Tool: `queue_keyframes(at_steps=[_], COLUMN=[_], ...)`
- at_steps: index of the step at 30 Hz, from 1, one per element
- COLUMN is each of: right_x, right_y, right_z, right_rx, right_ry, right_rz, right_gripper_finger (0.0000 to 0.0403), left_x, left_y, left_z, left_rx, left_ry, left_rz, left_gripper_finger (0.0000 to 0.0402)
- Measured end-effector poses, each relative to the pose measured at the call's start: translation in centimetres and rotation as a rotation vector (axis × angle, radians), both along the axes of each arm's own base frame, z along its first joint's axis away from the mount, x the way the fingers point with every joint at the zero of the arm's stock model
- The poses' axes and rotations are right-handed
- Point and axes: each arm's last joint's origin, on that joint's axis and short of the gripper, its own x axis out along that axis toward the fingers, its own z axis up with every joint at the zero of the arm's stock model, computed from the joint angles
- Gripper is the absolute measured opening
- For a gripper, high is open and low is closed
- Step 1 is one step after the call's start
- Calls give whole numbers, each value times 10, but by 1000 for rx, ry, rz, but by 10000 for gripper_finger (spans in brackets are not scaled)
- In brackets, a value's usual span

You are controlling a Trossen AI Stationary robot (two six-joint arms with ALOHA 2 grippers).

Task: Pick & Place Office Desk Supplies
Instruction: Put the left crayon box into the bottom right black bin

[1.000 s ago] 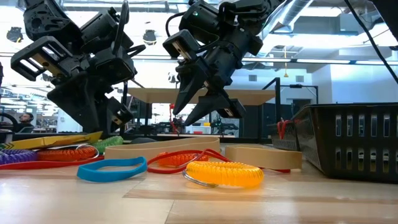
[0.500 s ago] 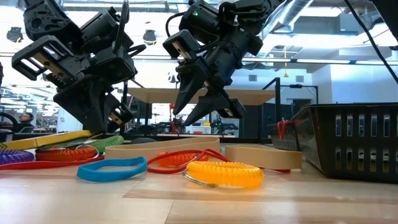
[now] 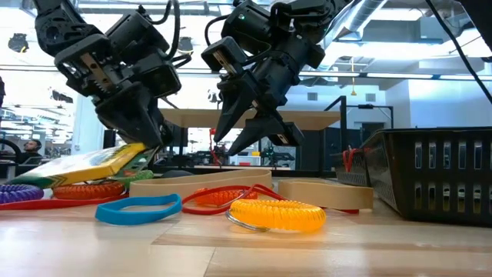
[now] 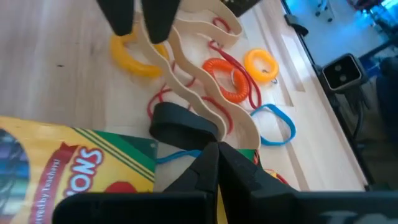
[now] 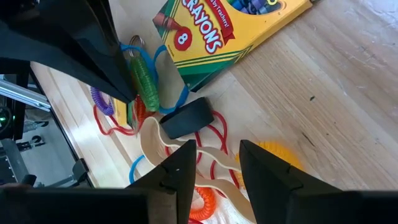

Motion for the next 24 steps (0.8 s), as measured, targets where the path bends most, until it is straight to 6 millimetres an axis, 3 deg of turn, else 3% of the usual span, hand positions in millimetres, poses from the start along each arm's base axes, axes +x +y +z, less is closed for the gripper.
queue_keyframes(at_steps=[6, 24], right_x=[-4, -11], right_y=[-1, -18], right_z=[-3, -4], right_rx=[-2, -25], right_ry=[57, 123], right_rz=[-30, -57], right_gripper_finger=[120, 120], left_x=[2, -17], left_y=[6, 18], left_z=[6, 70], left_rx=[-33, -73], left_ry=[-36, -248], left_rz=[51, 232], left_gripper_finger=[0, 0])
